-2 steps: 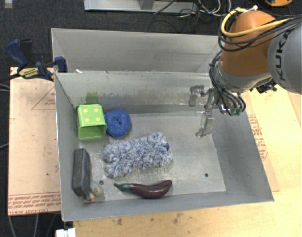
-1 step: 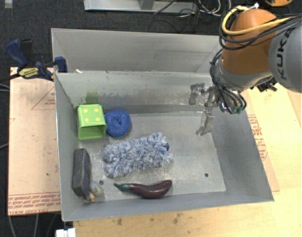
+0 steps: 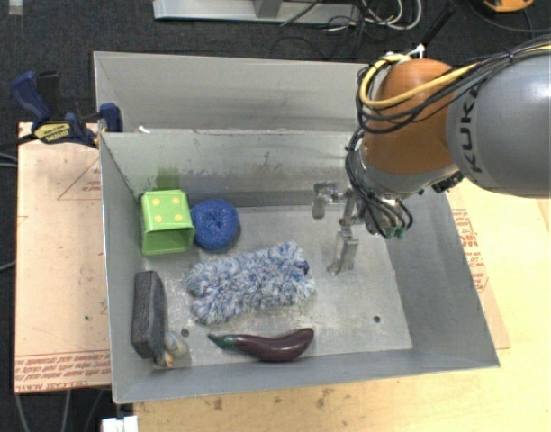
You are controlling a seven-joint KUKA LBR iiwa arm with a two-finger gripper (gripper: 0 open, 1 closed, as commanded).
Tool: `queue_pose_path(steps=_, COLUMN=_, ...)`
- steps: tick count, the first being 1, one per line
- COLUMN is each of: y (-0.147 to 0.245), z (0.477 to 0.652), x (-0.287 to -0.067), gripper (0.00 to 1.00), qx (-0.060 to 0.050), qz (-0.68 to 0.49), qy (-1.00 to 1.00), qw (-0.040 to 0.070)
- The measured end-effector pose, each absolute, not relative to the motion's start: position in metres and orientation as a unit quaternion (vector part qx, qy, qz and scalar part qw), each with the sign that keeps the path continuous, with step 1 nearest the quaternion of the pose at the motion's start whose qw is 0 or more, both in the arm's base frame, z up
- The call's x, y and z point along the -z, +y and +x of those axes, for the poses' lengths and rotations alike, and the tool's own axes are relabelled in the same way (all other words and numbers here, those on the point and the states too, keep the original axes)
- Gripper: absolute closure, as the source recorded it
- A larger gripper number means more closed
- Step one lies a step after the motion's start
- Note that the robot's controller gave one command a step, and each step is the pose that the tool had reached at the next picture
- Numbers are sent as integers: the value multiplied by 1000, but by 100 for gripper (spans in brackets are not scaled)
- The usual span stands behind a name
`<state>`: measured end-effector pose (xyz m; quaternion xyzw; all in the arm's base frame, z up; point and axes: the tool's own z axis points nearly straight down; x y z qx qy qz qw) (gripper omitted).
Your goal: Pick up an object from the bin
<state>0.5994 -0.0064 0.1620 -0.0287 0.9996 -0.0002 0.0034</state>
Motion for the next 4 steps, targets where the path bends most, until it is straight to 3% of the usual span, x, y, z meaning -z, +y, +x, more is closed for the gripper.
queue_pose_path(steps=1, y=52, z=600, x=-111, gripper=0, qx=0, qz=-33, qy=999, qw=2)
queue_pose_path(steps=2, y=58, z=585, x=-71, gripper=100, qx=-1, qz=-39, qy=999, qw=0)
queue_pose_path(steps=3, y=58, z=585, x=-71, gripper=100, qx=-1, qz=-39, qy=999, qw=0)
queue_pose_path(steps=4, y=29, z=612, x=-212, gripper=100, qx=0, qz=-23, qy=1000, qw=2)
